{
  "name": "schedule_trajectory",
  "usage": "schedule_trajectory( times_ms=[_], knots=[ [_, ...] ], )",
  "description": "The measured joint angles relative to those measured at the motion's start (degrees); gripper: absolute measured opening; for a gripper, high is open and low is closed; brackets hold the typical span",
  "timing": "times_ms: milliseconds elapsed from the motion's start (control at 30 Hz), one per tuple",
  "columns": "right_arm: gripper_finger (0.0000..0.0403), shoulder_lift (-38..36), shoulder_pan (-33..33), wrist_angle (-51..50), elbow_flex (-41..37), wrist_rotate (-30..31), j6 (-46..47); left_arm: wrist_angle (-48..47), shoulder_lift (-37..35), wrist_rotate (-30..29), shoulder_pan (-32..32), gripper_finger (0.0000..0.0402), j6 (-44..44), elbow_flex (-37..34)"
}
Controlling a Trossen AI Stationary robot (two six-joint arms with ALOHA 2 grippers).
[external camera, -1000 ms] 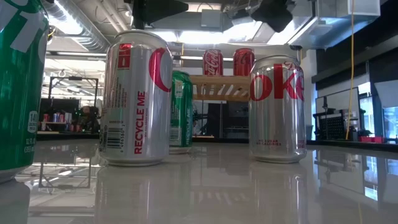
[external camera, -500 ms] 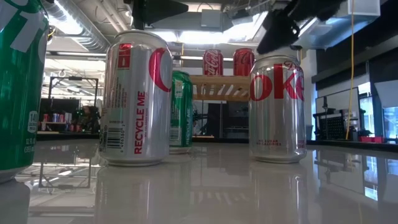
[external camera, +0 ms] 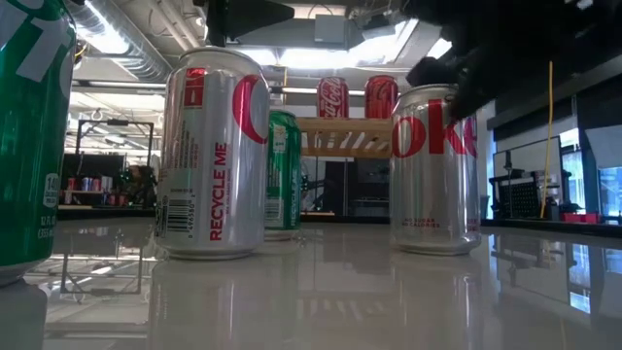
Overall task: Place canned beverage on shelf
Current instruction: Put the right red silver soda can on the shelf
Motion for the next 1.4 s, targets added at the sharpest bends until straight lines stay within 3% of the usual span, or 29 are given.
schedule_trajectory(
  times_ms=[367, 667, 1033, 1233, 1400],
  knots=[
    [0.0369, 3.05, 0.02, 0.74, -0.03, 0.65, 0.4, -0.19, 0.0, 0.0, 0.0, 0.0381, 0.0, 0.0],
    [0.0289, 2.99, 0.02, 0.97, -0.04, 0.86, 2.26, -0.22, 0.0, 0.0, 0.0, 0.0381, -0.02, 0.0],
    [0.0314, 3.01, 0.02, 0.1, 1.47, 0.27, 1.99, -0.24, 0.0, 0.0, 0.0, 0.0381, 0.0, 0.0],
    [0.0292, 2.75, 0.0, -5.27, 5.06, 0.28, 0.44, -0.24, 0.0, 0.0, 0.0, 0.0381, 0.0, 0.0],
    [0.0298, 2.04, 0.0, -11.23, 9.67, 0.29, -2.31, -0.33, 0.0, -0.02, -0.02, 0.0381, -0.02, 0.0]
  ],
)
